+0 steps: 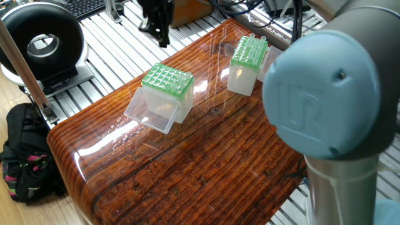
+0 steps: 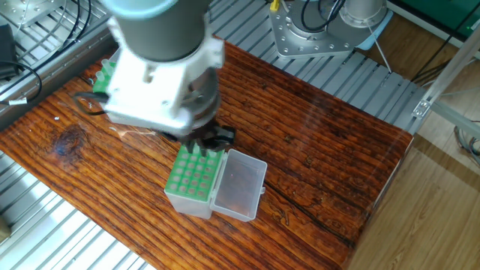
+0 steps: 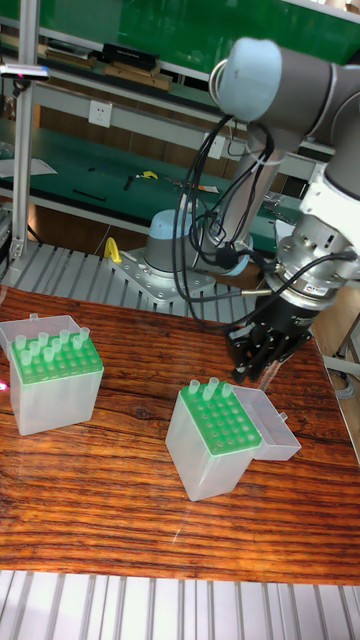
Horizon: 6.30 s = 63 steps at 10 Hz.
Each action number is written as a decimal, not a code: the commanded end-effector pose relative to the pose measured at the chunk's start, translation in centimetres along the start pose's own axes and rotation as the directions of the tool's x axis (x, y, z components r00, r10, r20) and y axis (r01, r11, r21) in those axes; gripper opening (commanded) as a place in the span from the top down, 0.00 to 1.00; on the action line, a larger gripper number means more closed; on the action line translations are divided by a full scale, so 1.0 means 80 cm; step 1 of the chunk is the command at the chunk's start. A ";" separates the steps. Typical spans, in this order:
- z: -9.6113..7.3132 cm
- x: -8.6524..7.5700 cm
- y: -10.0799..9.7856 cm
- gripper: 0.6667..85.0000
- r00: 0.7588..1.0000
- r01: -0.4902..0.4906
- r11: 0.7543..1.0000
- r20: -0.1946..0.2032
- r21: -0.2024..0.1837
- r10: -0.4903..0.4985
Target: Transfer all large pipette tips from one holder to another
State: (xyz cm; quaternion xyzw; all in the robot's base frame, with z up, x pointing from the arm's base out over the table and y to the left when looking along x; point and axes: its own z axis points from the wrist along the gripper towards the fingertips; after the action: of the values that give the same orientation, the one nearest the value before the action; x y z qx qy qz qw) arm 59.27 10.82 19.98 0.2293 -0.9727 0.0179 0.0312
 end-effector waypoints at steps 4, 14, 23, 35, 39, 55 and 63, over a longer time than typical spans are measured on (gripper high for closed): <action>0.045 0.015 0.018 0.68 0.984 0.171 0.985 0.058 -0.034 -0.169; 0.062 0.018 0.018 0.63 0.971 0.233 0.972 0.070 -0.040 -0.230; 0.067 0.032 0.023 0.64 0.968 0.246 0.968 0.073 -0.049 -0.242; 0.067 0.024 0.022 0.70 0.966 0.246 0.968 0.092 -0.043 -0.241; 0.067 0.045 0.017 0.64 0.972 0.235 0.971 0.026 -0.045 -0.234; 0.077 0.025 0.025 0.62 0.977 0.200 0.979 0.081 -0.038 -0.197; 0.080 0.032 0.027 0.67 0.978 0.199 0.979 0.078 -0.039 -0.195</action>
State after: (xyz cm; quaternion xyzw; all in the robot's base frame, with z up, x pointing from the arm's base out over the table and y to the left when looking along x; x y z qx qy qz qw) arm 55.76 10.99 13.56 0.3270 -0.9450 -0.0087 0.0043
